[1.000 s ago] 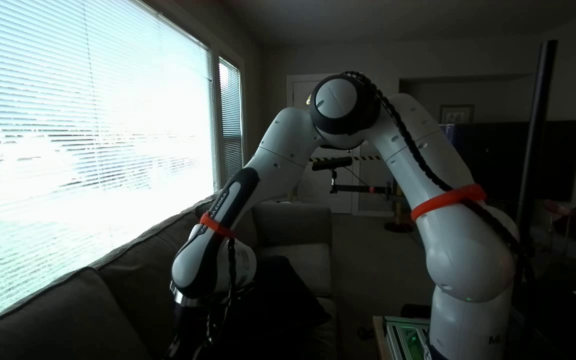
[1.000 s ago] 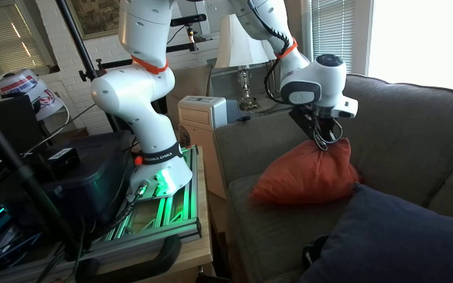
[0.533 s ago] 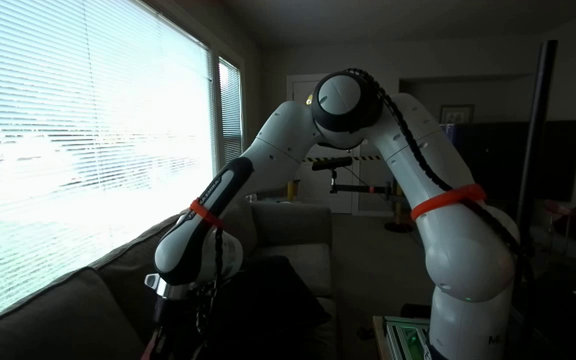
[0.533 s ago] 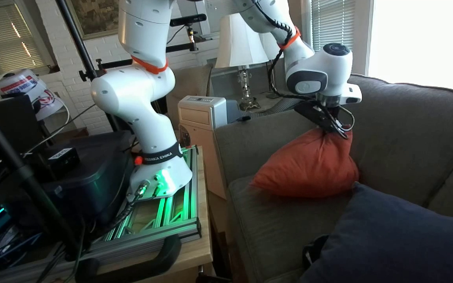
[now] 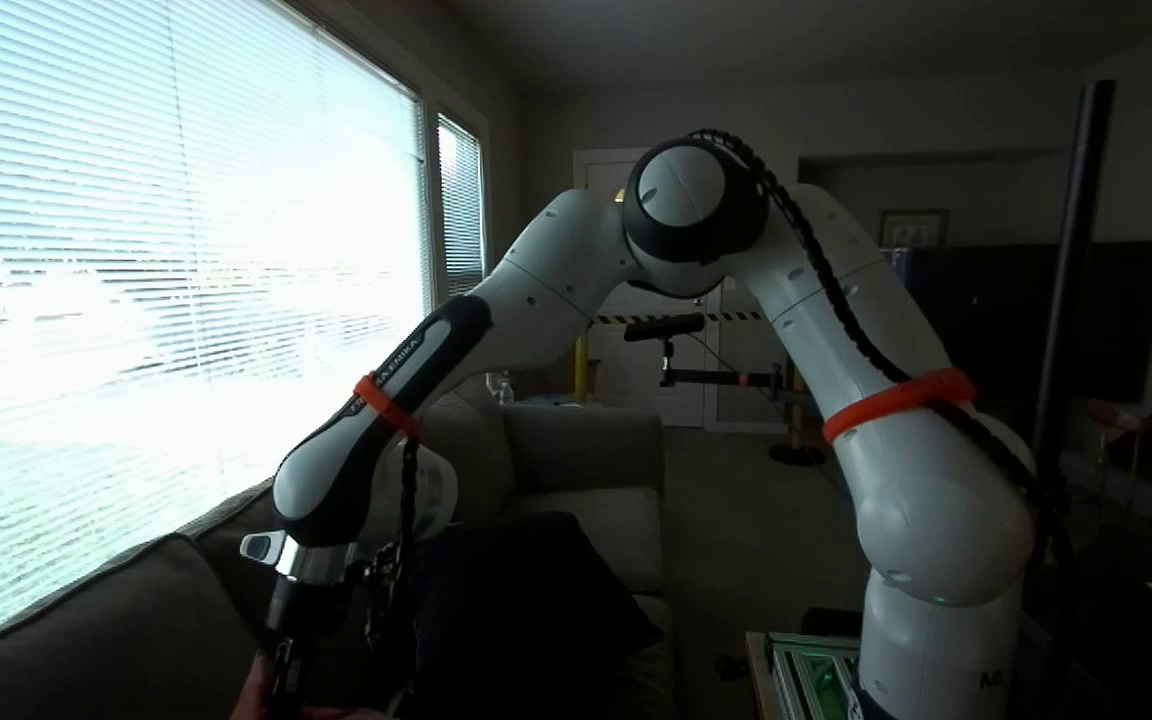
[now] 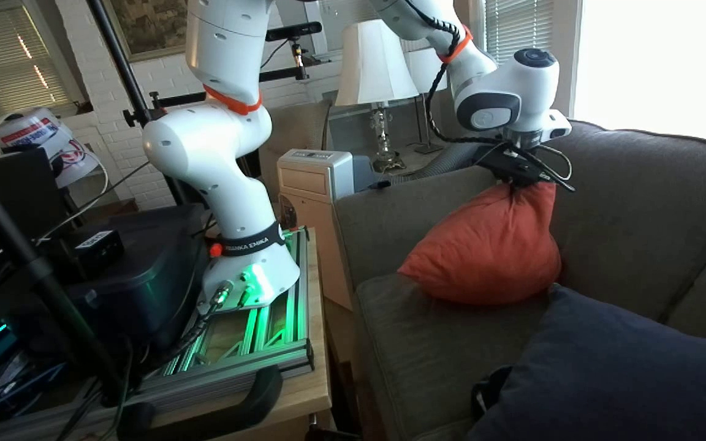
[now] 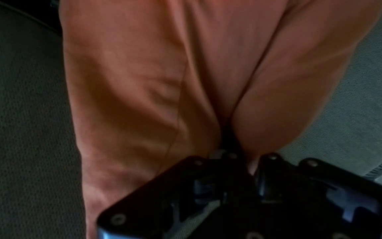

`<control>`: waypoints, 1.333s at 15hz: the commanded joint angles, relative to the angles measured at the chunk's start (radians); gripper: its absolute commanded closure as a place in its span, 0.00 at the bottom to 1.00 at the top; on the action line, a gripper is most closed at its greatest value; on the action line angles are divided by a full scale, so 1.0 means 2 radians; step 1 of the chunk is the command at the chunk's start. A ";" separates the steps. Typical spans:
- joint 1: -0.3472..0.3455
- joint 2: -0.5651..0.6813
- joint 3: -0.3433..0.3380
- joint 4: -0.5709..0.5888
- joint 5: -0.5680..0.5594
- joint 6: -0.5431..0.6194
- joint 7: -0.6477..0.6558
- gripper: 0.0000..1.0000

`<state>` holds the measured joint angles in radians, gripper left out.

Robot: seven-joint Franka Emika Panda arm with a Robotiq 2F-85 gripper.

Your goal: Move the dark blue pillow to the right then move the orange pillow to the left.

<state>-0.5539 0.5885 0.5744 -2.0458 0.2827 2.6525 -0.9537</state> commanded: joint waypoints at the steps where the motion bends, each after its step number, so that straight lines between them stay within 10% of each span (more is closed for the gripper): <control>1: 0.014 -0.013 -0.003 0.024 0.025 -0.045 -0.081 0.98; 6: 0.041 -0.018 -0.021 0.042 0.048 -0.086 -0.175 0.98; 20: 0.080 -0.016 -0.066 0.046 0.072 -0.082 -0.189 0.98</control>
<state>-0.4316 0.5695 0.4822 -1.9747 0.3727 2.5250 -1.2643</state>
